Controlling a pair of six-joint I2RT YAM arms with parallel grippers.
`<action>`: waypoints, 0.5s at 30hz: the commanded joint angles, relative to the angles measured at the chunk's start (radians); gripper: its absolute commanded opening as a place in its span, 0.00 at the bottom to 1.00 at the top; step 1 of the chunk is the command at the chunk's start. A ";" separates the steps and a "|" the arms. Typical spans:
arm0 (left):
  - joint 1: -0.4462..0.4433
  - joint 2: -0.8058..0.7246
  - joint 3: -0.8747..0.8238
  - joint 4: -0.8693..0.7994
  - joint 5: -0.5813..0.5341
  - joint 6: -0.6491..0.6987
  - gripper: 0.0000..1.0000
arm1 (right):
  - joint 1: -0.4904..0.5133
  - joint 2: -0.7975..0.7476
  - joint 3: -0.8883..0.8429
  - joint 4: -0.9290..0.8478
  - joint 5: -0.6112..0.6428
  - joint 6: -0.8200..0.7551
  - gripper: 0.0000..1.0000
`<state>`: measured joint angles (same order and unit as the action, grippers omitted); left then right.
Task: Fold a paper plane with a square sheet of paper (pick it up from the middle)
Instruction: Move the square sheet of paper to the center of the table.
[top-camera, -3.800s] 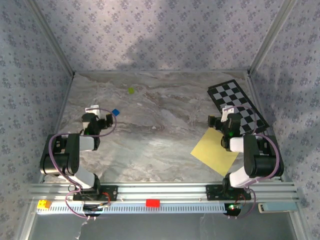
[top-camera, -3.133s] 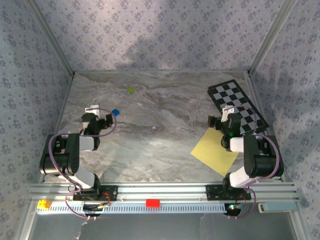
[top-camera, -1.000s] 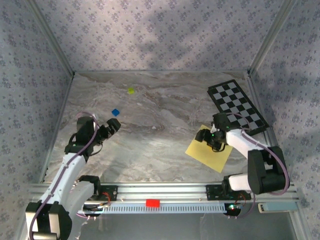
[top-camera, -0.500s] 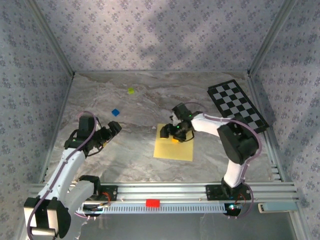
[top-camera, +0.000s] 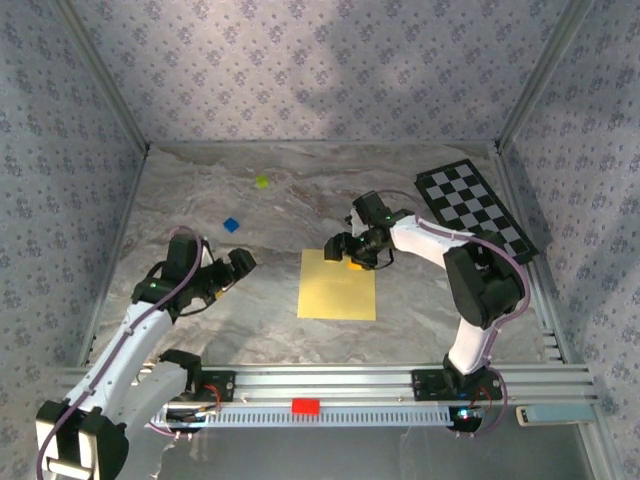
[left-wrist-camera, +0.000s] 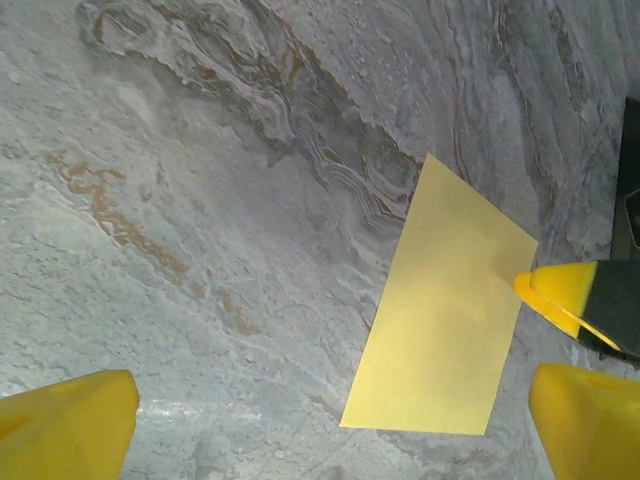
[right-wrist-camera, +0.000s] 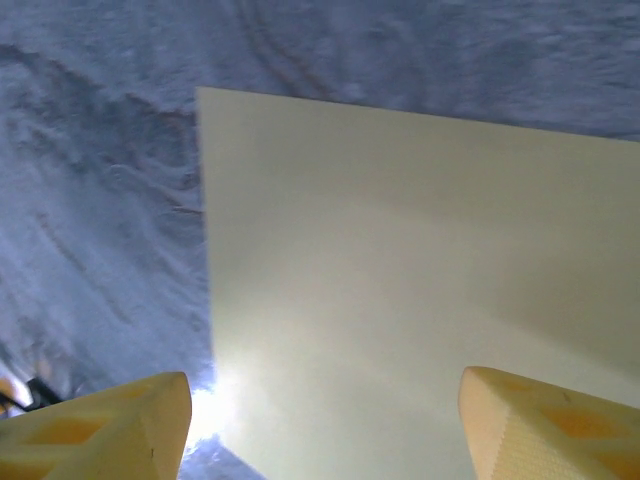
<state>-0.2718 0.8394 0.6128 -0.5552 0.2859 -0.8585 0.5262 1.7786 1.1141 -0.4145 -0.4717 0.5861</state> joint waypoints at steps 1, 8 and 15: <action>-0.006 0.010 0.004 0.035 0.038 -0.016 1.00 | 0.006 0.019 -0.032 -0.085 0.064 -0.006 0.72; -0.026 0.031 0.003 0.031 0.068 -0.015 1.00 | 0.070 0.057 -0.113 0.056 0.065 0.137 0.71; -0.085 0.042 -0.009 0.062 0.023 -0.022 1.00 | 0.178 0.126 -0.076 0.156 0.077 0.279 0.71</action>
<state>-0.3302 0.8738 0.6125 -0.5194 0.3252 -0.8665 0.6628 1.8324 1.0630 -0.2668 -0.4263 0.7734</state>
